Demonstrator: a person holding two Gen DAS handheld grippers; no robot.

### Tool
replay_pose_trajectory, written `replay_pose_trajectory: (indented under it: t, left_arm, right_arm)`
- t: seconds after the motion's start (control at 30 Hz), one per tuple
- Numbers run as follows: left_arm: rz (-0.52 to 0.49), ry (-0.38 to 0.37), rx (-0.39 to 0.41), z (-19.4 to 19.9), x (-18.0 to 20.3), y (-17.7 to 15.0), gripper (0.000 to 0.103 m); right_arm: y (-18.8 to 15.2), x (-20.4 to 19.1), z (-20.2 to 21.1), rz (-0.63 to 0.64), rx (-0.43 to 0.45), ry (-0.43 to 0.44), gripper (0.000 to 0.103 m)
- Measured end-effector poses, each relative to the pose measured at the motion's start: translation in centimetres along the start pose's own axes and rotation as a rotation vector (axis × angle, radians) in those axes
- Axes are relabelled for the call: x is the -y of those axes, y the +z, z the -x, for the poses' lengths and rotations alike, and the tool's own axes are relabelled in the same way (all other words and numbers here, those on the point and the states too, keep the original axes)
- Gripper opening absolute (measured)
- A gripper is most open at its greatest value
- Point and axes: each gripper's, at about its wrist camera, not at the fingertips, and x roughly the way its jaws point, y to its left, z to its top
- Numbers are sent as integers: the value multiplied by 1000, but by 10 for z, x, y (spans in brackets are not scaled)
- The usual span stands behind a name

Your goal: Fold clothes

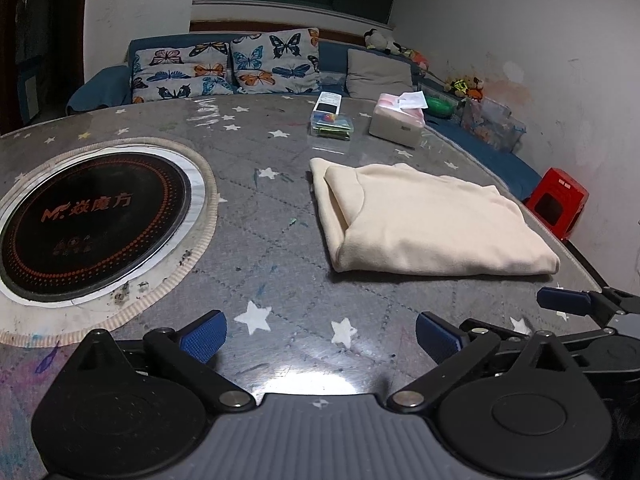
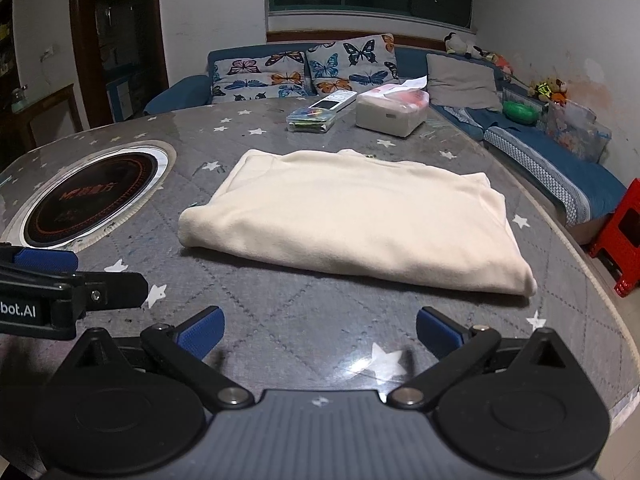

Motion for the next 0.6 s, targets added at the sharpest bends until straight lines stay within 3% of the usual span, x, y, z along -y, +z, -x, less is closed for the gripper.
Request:
replay_pose_trajectory:
  t: [0.6]
  left_arm:
    - [-43,10,7,-7,10,4,102]
  right_arm:
    - [0,11,-7,-36,-15,-12,103]
